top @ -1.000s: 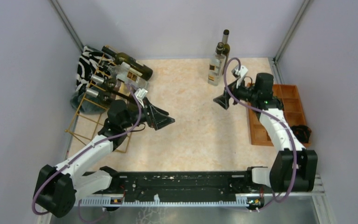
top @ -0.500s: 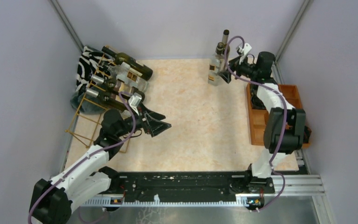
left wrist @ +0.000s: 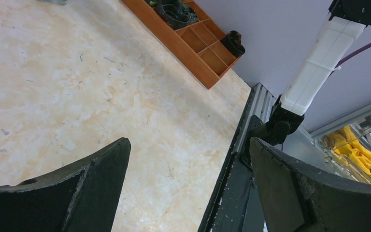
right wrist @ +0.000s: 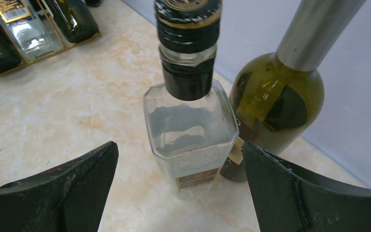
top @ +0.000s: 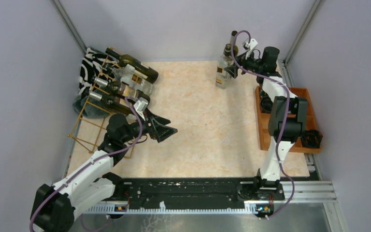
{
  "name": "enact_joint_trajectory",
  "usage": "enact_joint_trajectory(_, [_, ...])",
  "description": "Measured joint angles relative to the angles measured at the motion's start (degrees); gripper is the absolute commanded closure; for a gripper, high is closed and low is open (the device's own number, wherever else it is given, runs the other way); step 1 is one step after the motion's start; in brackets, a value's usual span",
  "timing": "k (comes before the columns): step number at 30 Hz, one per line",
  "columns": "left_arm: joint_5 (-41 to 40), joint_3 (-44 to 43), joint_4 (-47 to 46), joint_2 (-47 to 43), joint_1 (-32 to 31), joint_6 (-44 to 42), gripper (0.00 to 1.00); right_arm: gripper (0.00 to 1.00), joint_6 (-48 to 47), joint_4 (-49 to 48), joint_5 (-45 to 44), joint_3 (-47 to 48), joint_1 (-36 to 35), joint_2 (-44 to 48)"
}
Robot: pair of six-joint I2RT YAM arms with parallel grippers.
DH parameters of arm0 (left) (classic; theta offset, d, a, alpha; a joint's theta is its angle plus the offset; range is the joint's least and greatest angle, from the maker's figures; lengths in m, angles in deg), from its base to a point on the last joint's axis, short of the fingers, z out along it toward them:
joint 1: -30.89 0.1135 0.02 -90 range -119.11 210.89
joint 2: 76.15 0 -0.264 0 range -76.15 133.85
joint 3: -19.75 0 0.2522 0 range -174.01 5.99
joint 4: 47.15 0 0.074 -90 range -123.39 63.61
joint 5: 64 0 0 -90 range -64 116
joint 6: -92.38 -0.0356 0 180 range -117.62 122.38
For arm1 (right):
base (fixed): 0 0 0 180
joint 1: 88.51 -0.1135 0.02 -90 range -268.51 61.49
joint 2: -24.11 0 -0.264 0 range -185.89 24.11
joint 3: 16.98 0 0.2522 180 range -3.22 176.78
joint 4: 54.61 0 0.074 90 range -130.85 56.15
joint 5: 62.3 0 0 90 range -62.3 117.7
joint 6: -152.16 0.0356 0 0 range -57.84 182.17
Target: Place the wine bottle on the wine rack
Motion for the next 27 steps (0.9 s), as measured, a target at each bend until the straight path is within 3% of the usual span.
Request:
enact_joint_trajectory(14, [-0.6, -0.2, 2.0, 1.5, 0.0, -2.2, 0.01, 0.13, 0.2, 0.9, 3.4, 5.1, -0.7, -7.3])
enact_joint_trajectory(27, [-0.8, -0.5, 2.4, 1.4, 0.0, -2.1, 0.01, 0.14, -1.4, -0.9, 2.1, 4.1, -4.9, -7.5])
